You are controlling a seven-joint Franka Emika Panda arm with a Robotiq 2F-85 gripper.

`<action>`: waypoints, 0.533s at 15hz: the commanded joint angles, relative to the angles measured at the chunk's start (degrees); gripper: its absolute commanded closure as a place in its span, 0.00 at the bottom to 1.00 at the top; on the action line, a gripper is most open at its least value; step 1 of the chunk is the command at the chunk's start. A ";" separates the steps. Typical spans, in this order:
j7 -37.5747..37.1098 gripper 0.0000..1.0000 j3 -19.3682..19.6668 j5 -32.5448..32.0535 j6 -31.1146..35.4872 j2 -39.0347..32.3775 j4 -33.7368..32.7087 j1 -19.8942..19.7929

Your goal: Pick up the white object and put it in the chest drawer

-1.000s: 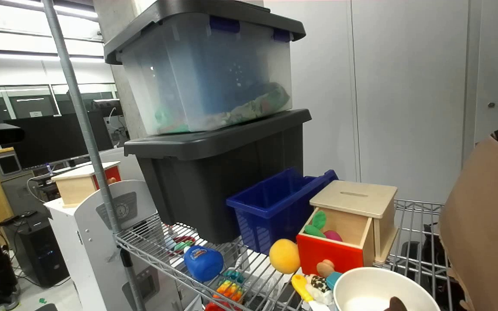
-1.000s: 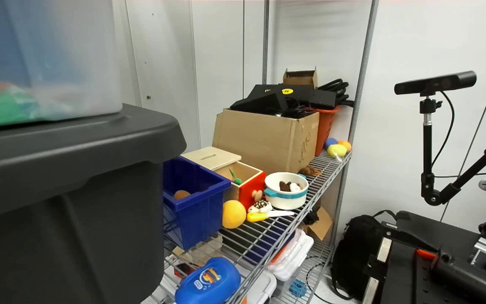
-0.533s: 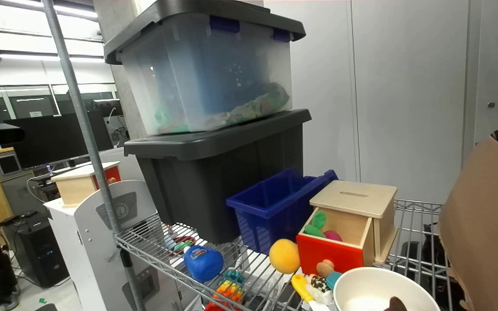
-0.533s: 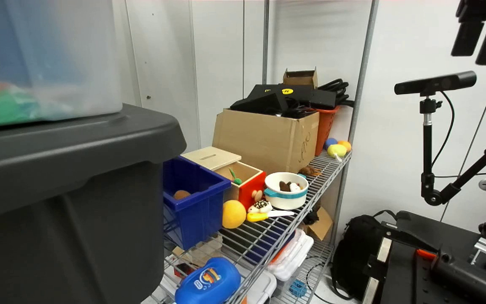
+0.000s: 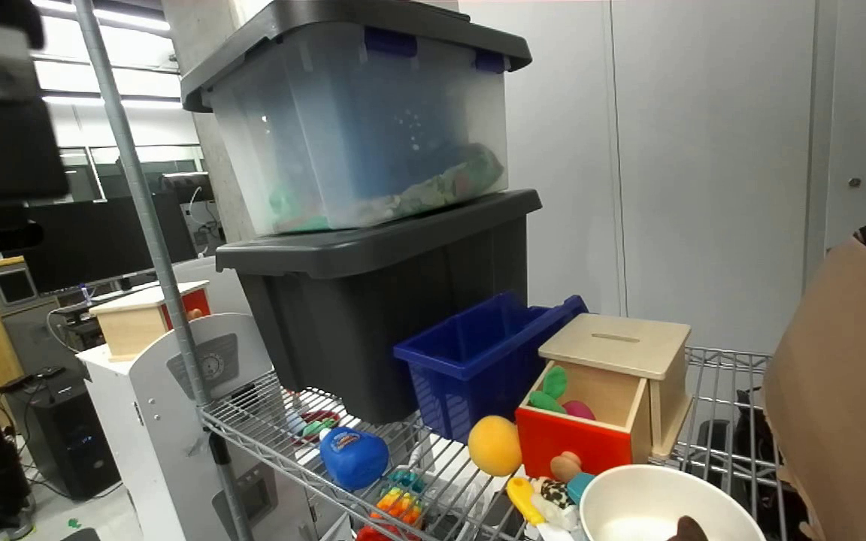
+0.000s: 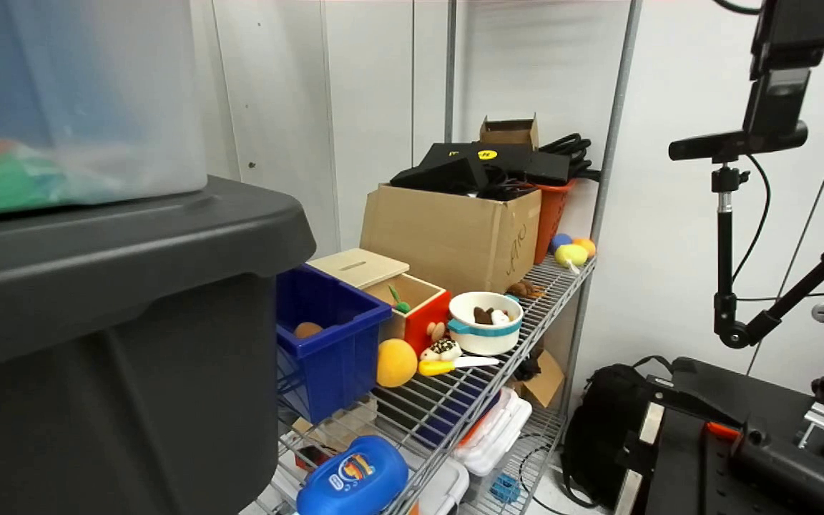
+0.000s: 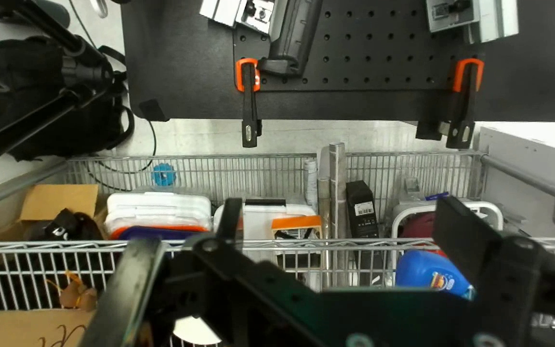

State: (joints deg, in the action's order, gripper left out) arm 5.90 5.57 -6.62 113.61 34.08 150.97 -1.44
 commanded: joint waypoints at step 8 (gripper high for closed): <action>-9.28 0.00 -4.37 1.82 -1.04 -13.77 -11.10 -0.45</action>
State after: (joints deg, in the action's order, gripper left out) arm -1.18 2.84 -4.27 113.57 24.16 143.40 -1.48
